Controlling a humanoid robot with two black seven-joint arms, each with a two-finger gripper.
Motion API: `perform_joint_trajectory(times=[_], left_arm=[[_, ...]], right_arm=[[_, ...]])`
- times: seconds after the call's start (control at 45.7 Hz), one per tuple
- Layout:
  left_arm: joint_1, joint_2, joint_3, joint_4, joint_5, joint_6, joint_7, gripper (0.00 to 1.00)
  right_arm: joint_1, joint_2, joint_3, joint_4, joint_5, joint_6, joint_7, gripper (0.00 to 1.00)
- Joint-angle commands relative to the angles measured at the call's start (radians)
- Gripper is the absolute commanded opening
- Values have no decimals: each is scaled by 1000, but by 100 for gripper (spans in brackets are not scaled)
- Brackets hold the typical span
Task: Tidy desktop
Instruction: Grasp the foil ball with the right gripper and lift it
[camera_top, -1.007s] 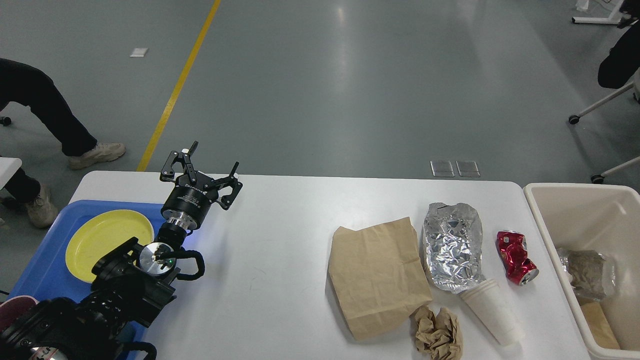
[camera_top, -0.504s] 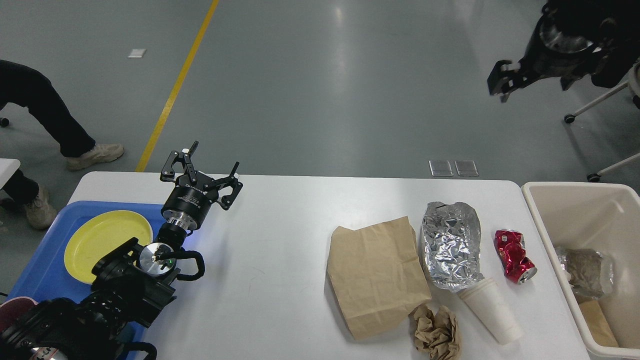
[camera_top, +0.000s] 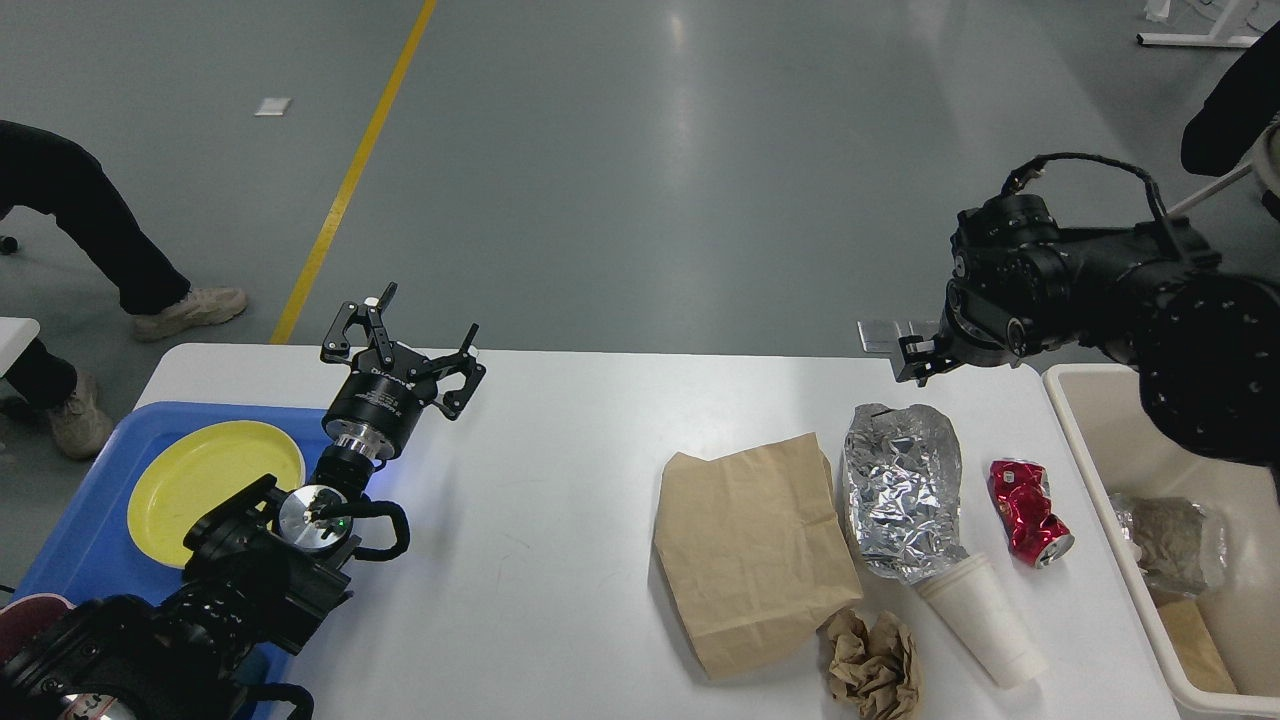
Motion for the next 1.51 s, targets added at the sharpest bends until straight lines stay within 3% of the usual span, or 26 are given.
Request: perform_joint_trajectory(times=[0.0, 0.219, 0.657, 0.701, 0.81, 0.898, 1.029, 1.379, 1.489], left_arm=[[0, 0, 0, 0, 0, 0, 0, 97], [0, 0, 0, 0, 0, 0, 0, 97], [0, 0, 0, 0, 0, 0, 0, 97], [0, 0, 0, 0, 1, 0, 0, 97], [0, 0, 0, 0, 0, 0, 0, 97], [0, 0, 0, 0, 0, 0, 0, 97], [0, 0, 0, 0, 0, 0, 0, 97], [0, 0, 0, 0, 0, 0, 0, 97], [0, 0, 0, 0, 0, 0, 0, 97]], right_arm=[[-98, -8, 5, -64, 2, -50, 0, 100], [-213, -11, 94, -68, 2, -165, -1, 100], [-324, -6, 95, -149, 166, -274, -1, 99], [-333, -6, 95, -159, 192, -283, -1, 93], [-353, -3, 97, -160, 248, -292, -1, 63], [-370, -3, 97, -160, 270, -292, -1, 33], [-388, -3, 100, -159, 276, -289, -1, 1], [-313, -30, 103, -143, 276, -271, -1, 0], [-240, -67, 103, -110, 276, -199, -1, 0]])
